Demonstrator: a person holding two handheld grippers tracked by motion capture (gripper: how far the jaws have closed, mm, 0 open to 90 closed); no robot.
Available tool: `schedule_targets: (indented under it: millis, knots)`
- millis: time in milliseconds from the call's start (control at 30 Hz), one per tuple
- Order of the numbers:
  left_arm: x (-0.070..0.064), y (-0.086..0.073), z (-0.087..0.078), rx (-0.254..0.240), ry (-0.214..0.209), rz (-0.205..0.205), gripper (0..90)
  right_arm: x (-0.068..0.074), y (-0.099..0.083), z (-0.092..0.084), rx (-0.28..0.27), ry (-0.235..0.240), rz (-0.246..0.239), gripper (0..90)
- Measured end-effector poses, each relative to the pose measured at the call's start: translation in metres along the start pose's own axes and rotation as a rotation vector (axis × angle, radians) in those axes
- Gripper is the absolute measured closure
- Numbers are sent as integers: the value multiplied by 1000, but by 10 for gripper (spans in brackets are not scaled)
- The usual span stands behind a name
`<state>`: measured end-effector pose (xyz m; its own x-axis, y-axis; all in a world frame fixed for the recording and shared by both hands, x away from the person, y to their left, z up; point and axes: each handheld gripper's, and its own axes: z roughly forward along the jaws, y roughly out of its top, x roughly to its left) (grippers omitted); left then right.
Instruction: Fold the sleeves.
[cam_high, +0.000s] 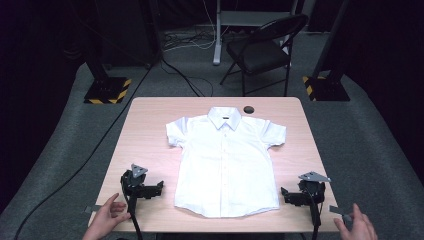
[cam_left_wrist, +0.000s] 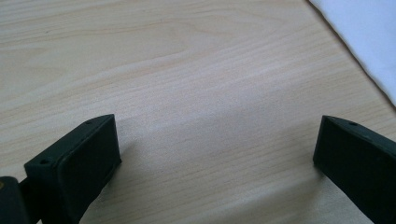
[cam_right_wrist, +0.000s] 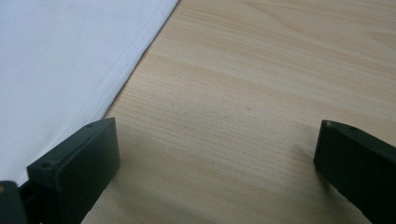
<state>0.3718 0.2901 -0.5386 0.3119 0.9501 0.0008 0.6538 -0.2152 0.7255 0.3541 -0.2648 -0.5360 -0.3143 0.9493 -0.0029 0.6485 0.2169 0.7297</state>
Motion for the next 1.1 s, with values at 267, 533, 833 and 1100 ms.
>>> schedule_targets:
  millis: [267, 533, 833, 1100]
  knots:
    - [-2, 0, 0, -1, 7, -10, 0, 0, 0, 0, 0, 0, 0, 0]
    - [-3, -1, 0, -3, -3, 0, 0, 0, 1, 1, 0, 1, -2, 0]
    - [-1, -2, -2, -2, -39, 43, 2, -2, -2, -3, -27, -140, 31, 0]
    - [0, 2, -1, 11, -50, 61, 1, -13, 2, -2, 13, -90, 57, 0]
